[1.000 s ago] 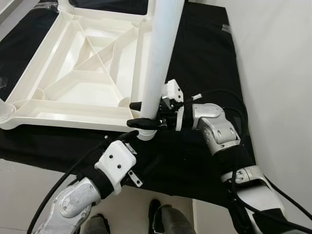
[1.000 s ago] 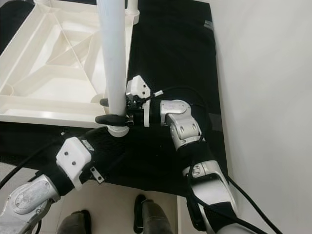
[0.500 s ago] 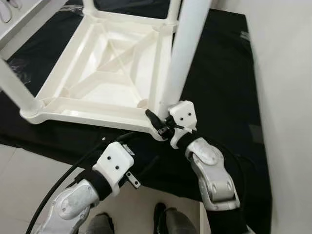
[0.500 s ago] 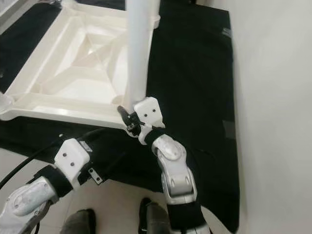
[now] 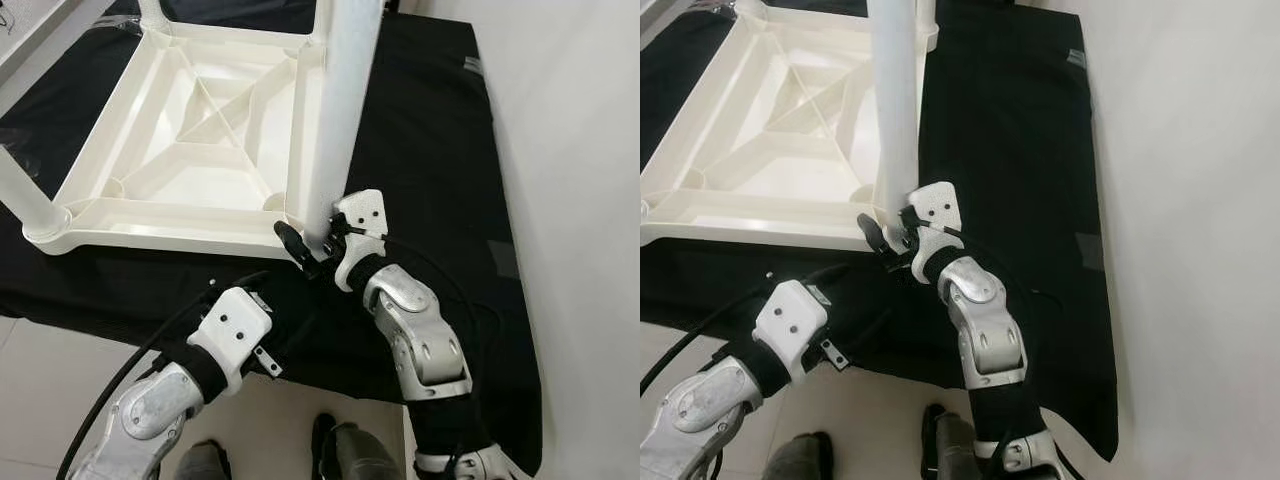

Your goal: Building children table

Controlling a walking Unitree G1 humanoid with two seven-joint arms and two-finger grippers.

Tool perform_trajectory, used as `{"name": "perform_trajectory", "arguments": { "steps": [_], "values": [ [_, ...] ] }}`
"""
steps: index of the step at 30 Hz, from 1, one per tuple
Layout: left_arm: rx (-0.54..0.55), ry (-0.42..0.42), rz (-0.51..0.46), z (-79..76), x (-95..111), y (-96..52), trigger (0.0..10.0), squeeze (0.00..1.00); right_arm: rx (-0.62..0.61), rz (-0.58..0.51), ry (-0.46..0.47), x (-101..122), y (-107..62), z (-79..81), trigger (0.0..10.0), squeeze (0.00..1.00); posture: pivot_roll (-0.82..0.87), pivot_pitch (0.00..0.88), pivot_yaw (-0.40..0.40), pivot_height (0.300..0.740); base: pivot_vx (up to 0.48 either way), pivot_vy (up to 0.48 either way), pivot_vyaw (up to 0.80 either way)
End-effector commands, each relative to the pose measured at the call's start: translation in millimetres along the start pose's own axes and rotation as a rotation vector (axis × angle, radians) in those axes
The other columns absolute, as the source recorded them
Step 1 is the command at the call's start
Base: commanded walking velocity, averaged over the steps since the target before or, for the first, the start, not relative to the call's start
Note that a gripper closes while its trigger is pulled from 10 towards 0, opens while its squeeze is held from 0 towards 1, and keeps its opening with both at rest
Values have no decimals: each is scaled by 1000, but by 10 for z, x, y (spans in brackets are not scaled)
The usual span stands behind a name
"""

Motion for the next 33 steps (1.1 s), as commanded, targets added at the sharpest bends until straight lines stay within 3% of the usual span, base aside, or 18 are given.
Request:
{"name": "perform_trajectory", "arguments": {
  "steps": [1,2,4,8,9,11,14,17,18,22,28,30,33],
  "values": [
    [46,-10,10,27,-57,3,10000,0,-15,3,5,-55,-119,-74,10000,1000,78,247,-91,740,0,0,0],
    [46,-10,10,27,-57,3,10000,0,-15,3,5,-55,-119,-74,10000,1000,78,247,-91,740,0,0,0],
    [151,-13,15,163,-105,37,10000,0,-55,27,-23,-147,-312,-196,10000,1000,59,250,-85,740,0,0,0],
    [202,-3,29,227,-152,44,10000,0,-86,54,-34,-204,-386,-256,10000,1000,58,248,-86,740,0,0,0],
    [240,3,63,261,-214,53,10000,0,-117,78,-46,-251,-424,-309,10000,851,55,250,-83,740,0,0,0],
    [251,8,75,270,-229,56,10000,0,-125,84,-50,-262,-431,-323,10000,851,55,250,-83,740,0,0,0],
    [244,-11,64,243,-238,76,10000,0,-151,107,-66,-301,-425,-364,10000,643,55,252,-83,740,0,480,0],
    [241,-13,61,231,-240,83,10000,0,-163,114,-71,-307,-414,-376,10000,580,56,252,-83,740,0,480,0],
    [240,-11,58,219,-240,99,10000,0,-171,120,-75,-304,-391,-382,10000,490,66,252,-83,740,0,480,0],
    [242,-9,54,220,-236,110,10000,0,-170,120,-76,-297,-372,-376,10000,459,65,255,-83,740,0,480,0],
    [251,5,35,244,-206,155,10000,0,-170,114,-82,-266,-312,-345,10000,298,66,247,-84,740,0,480,0],
    [250,8,33,244,-204,158,10000,0,-171,114,-84,-267,-307,-347,10000,298,66,247,-84,740,0,480,0],
    [253,20,23,246,-189,166,10000,0,-186,121,-93,-271,-290,-365,10000,196,66,246,-84,740,0,160,0]
  ]
}}
Point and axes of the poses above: a point about 5 cm out from each wrist's last joint towards the gripper, its own y axis pointing out of the wrist towards the gripper, its own x axis along the axis of the wrist's last joint, z = x × y, the point moved 1 cm from there along y, pointing out of the wrist towards the gripper, and after that the axes turned 10 degrees about -y, right-handed, at the moved point
